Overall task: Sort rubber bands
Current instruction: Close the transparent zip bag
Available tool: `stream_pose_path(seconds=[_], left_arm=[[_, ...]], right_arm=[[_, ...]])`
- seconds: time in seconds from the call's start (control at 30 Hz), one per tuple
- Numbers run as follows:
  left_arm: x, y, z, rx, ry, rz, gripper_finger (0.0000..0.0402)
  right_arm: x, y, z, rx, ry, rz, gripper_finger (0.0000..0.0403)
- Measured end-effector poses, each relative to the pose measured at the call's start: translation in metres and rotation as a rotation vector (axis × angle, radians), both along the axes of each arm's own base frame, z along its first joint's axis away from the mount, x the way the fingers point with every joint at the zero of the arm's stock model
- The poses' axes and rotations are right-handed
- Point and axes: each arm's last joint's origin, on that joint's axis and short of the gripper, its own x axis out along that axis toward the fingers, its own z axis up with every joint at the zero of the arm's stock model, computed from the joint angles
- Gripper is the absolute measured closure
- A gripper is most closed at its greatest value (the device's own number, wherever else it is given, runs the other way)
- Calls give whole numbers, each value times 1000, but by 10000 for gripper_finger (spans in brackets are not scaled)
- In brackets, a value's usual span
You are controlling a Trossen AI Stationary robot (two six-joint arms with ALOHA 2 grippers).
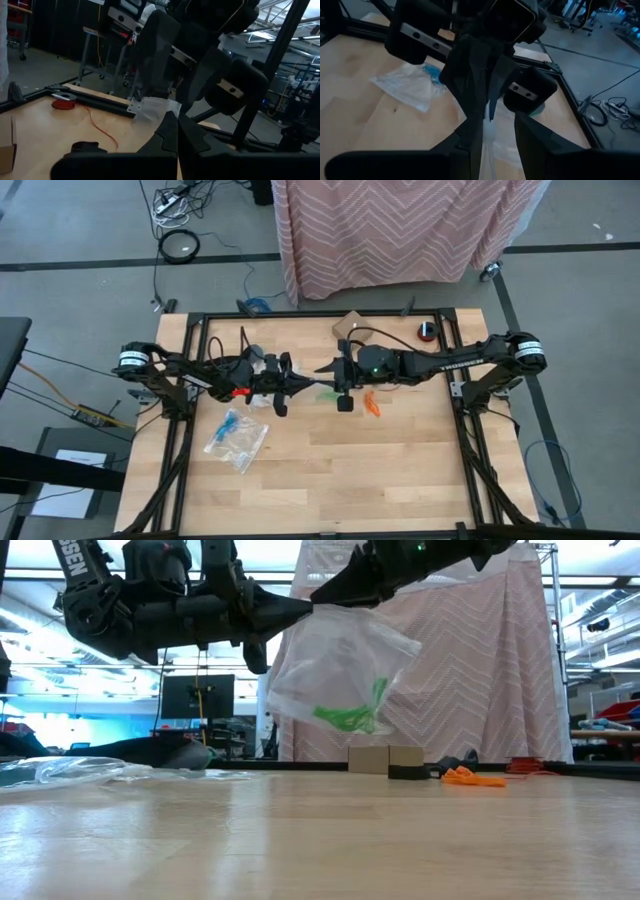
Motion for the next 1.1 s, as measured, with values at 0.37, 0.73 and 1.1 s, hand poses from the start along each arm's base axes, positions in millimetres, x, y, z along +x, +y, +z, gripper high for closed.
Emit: stream_pose_path(seconds=[0.37, 0.73, 1.1], left_arm=[[0, 0, 1, 3, -9, -2, 401], [0, 0, 1, 4, -13, -1, 401], [0, 0, 1, 5, -9, -6, 401]], right_arm=[[-1, -2, -4, 49, 36, -16, 301], [-2, -3, -4, 49, 41, 6, 393], [-2, -6, -4, 47, 37, -11, 317]])
